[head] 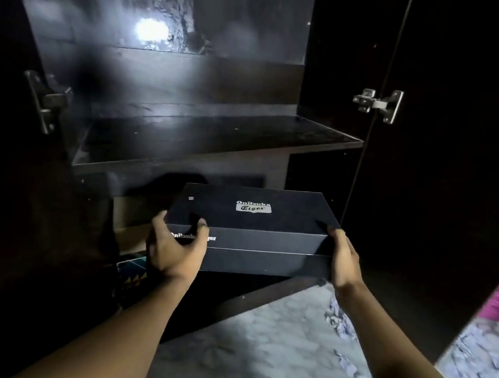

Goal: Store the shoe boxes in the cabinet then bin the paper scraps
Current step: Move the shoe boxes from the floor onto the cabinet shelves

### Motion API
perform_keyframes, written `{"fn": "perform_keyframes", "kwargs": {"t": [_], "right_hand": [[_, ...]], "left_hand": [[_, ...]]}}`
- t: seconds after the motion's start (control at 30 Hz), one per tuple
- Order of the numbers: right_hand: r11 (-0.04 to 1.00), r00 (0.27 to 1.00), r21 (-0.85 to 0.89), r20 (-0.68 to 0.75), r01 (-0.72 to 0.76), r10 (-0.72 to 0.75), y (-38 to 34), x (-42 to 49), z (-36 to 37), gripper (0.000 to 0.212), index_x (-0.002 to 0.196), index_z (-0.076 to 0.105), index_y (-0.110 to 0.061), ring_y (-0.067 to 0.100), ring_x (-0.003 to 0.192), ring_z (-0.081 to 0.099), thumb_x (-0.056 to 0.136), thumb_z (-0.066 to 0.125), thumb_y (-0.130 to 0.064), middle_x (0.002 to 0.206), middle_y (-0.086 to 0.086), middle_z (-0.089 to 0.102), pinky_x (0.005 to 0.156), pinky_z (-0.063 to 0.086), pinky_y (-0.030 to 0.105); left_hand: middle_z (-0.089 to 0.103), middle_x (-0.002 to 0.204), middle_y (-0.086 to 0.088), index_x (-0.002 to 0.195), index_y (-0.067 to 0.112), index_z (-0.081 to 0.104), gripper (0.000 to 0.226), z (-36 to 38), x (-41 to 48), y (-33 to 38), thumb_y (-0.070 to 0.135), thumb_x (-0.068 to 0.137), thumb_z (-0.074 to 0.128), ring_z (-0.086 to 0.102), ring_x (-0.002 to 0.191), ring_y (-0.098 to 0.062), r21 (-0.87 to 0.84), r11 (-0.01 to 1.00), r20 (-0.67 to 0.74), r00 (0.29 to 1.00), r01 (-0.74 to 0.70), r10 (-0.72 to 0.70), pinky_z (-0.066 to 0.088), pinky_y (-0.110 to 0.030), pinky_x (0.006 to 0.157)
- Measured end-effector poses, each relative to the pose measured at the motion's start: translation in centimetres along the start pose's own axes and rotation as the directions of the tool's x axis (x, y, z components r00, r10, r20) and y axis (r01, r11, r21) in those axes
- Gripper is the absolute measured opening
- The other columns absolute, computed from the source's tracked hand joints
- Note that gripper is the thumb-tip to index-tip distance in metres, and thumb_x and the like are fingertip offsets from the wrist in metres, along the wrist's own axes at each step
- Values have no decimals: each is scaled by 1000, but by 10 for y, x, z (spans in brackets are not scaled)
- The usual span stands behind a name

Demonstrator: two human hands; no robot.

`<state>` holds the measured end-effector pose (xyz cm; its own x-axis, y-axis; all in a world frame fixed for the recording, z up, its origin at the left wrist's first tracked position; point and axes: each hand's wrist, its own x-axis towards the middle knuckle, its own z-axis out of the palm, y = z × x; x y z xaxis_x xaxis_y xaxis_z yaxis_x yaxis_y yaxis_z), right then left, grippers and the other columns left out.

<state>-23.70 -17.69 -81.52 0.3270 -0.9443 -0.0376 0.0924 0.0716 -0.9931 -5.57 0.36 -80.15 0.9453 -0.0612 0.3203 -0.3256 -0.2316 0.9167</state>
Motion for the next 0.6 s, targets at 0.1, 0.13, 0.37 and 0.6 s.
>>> {"fn": "perform_keyframes", "kwargs": {"t": [0.1,0.13,0.37,0.6], "right_hand": [[1000,998,18,53,14,-15,1,18,33,23,100,69,-22,14,88,61,98,51,-36,95,-2,66,90,49,35],[1000,998,17,65,14,-15,0,24,45,21,95,69,-22,15,89,62,98,52,-35,94,-2,65,93,49,36],[1000,971,13,238,7,-10,15,61,117,34,88,70,-29,25,113,61,77,56,-58,116,3,69,105,46,47],[999,949,38,314,10,-21,43,75,171,54,127,51,-23,12,104,57,87,61,-58,126,1,58,87,45,26]], "left_hand": [[58,128,-17,136,15,42,101,-8,17,-10,73,54,53,55,116,-38,29,998,-25,998,-55,56,44,-40,95],[58,129,-15,137,15,41,105,-11,23,-15,75,52,54,55,117,-37,48,997,-29,997,-65,66,44,-40,96],[59,127,-13,138,15,38,99,-18,72,-49,65,60,73,55,118,-35,138,989,-84,995,-50,62,45,-46,100],[35,140,-34,148,4,31,77,-7,95,-75,42,89,62,41,124,-52,461,877,-82,978,-133,192,42,-55,97]]}}
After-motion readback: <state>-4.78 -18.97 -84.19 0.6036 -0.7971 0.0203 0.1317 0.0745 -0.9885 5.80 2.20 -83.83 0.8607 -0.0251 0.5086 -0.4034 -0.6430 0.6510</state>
